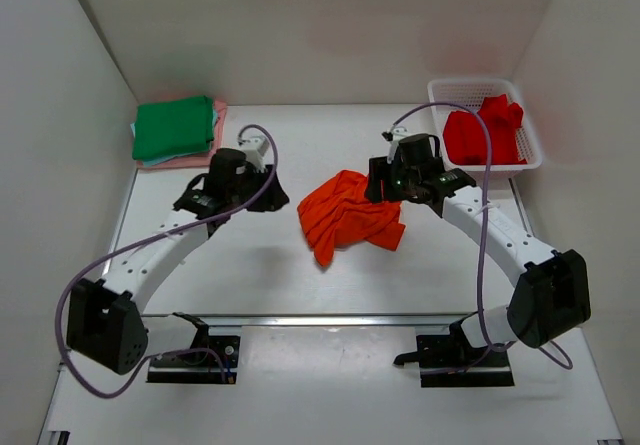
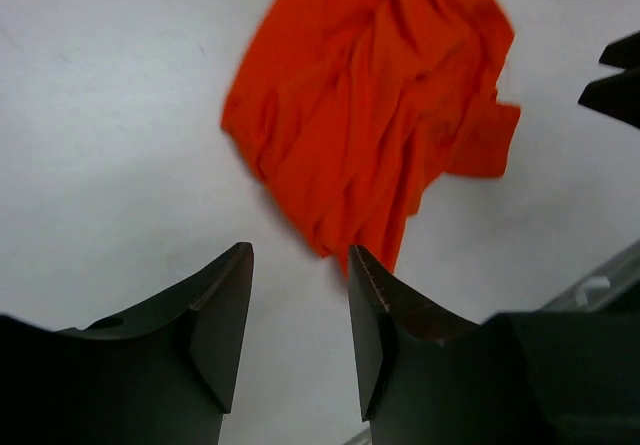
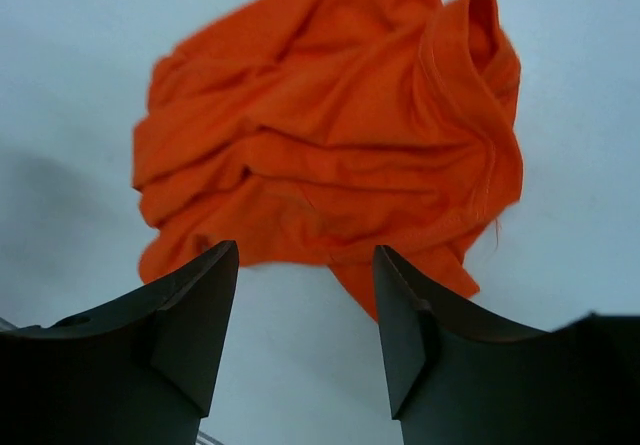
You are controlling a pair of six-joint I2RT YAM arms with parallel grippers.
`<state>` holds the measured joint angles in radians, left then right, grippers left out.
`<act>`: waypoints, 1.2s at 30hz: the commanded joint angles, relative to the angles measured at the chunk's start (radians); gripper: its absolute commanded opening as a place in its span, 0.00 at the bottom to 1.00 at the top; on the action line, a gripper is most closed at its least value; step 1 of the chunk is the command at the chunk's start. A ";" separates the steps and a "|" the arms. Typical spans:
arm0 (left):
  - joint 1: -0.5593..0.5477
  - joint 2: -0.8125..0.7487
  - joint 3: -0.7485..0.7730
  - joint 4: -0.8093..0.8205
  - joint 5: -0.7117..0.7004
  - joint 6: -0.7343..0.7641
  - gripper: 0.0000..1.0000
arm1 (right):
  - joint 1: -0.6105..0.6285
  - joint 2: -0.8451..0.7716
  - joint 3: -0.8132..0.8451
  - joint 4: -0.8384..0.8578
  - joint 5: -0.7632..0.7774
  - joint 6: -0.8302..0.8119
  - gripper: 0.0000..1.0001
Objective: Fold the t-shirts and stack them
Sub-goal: Move the tshirt to the center of the board, then flatten out the tshirt
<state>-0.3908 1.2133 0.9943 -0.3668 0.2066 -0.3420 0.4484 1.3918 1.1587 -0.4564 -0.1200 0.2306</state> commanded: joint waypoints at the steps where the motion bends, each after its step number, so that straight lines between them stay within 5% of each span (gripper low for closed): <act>1: -0.083 0.043 -0.039 0.051 0.056 -0.052 0.54 | -0.002 -0.025 -0.065 0.005 -0.046 -0.008 0.54; 9: -0.135 0.235 -0.092 0.209 0.100 -0.216 0.62 | -0.089 -0.011 -0.223 0.120 -0.004 0.044 0.56; 21: -0.085 0.514 0.027 0.279 0.117 -0.230 0.66 | -0.231 0.252 -0.131 0.220 -0.042 0.007 0.64; 22: -0.080 0.523 0.023 0.290 0.125 -0.238 0.61 | -0.235 0.277 -0.110 0.229 -0.061 0.010 0.64; 24: -0.054 0.563 0.026 0.322 0.155 -0.253 0.18 | -0.241 0.335 -0.059 0.225 -0.095 -0.023 0.55; 26: -0.036 0.581 0.017 0.341 0.180 -0.273 0.02 | -0.238 0.351 -0.027 0.226 -0.121 -0.037 0.40; 27: -0.017 0.581 0.017 0.357 0.191 -0.282 0.00 | -0.243 0.360 -0.005 0.240 -0.142 -0.043 0.19; 29: 0.010 0.572 0.021 0.358 0.197 -0.299 0.00 | -0.246 0.357 0.030 0.239 -0.158 -0.043 0.00; 36: 0.148 0.453 0.240 0.191 0.157 -0.258 0.00 | -0.247 0.270 0.378 0.093 -0.120 -0.068 0.00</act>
<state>-0.3111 1.7985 1.0859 -0.1287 0.3882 -0.6239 0.2035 1.7630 1.3628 -0.3534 -0.2596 0.1928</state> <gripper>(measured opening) 0.026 0.020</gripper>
